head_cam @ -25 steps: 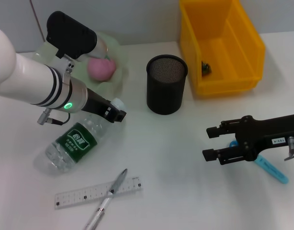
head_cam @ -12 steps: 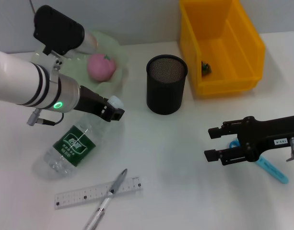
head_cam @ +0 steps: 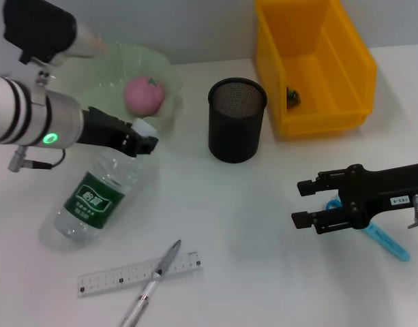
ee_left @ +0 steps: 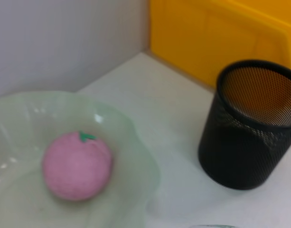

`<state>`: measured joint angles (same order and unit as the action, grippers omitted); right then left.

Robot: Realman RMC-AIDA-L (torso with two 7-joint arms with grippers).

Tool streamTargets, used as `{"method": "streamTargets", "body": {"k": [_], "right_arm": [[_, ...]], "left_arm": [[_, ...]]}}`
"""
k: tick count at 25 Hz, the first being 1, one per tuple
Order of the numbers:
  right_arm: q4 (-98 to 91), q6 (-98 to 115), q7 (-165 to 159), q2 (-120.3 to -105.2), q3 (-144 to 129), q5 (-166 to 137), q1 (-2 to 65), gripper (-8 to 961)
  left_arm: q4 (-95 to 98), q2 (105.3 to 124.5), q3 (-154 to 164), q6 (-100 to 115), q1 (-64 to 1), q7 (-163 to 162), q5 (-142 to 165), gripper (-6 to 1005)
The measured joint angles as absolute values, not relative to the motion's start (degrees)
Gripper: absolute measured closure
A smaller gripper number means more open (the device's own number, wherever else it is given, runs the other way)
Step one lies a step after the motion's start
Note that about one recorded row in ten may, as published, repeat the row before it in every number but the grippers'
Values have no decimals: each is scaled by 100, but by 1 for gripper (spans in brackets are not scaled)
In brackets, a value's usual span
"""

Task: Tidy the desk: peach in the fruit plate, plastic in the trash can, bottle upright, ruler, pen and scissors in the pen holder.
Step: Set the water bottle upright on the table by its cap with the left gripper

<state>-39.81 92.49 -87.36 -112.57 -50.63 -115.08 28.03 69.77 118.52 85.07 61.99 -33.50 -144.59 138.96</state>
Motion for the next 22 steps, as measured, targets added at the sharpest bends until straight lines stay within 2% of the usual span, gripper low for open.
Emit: {"method": "streamTargets", "body": {"k": [22], "right_arm": [[-3984, 9246, -8720, -11259, -5001, -11495, 2804, 199]], "left_arm": [[7991, 11829, 7892, 6780, -2795, -14264, 13567, 556]]}}
